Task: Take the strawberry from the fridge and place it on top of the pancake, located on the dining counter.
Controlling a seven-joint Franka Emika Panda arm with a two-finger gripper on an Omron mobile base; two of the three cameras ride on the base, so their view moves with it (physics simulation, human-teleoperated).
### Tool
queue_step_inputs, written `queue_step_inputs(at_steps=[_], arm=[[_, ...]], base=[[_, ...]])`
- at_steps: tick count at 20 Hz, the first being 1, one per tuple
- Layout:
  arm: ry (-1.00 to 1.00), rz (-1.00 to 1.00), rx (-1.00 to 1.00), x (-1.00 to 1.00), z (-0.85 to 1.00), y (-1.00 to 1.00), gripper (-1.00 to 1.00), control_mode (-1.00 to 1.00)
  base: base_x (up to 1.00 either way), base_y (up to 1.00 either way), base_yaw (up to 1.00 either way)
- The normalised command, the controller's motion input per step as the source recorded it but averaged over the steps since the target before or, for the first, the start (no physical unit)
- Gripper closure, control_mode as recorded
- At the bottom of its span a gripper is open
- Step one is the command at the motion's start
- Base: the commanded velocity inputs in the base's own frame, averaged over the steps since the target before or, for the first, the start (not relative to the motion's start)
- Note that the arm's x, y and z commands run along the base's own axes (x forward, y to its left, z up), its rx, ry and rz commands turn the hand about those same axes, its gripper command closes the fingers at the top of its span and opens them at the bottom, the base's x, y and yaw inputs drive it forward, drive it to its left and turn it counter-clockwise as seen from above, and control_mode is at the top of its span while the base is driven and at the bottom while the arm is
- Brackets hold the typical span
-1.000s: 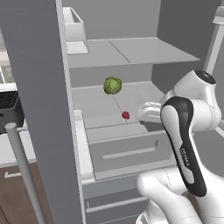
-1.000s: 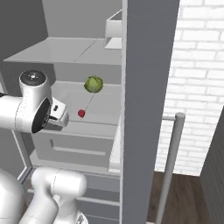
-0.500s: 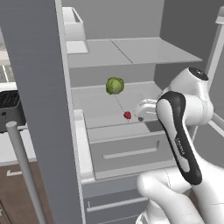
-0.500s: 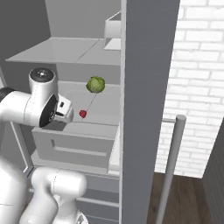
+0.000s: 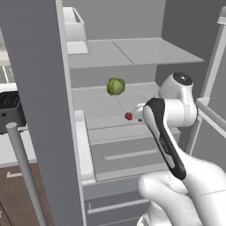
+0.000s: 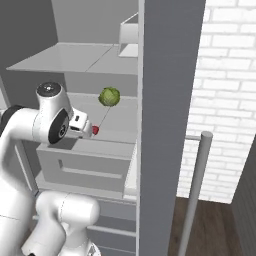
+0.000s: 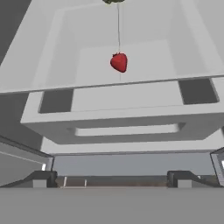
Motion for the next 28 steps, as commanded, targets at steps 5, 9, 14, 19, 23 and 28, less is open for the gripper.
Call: queue_step_inputs(at_steps=[5, 9, 14, 19, 23, 28], arm=[[0.06, -0.08, 0.00, 0.72, -0.05, 0.00, -1.00, -1.00], [0.05, 0.00, 0.00, 0.60, -0.21, -0.02, -1.00, -1.00], [0.03, 0.00, 0.00, 0.30, -0.49, -0.02, -1.00, -1.00], [0.01, 0.00, 0.00, 0.30, -0.24, 0.00, -1.00, -1.00], [0.00, 0.00, 0.00, 0.43, -0.16, 0.00, -1.00, -1.00], [0.00, 0.00, 0.00, 0.45, -0.22, 0.00, -1.00, -1.00]], base=[[0.00, 0.00, 0.00], [0.00, 0.00, 0.00], [0.00, 0.00, 0.00], [0.00, 0.00, 0.00], [0.00, 0.00, 0.00], [0.00, 0.00, 0.00]])
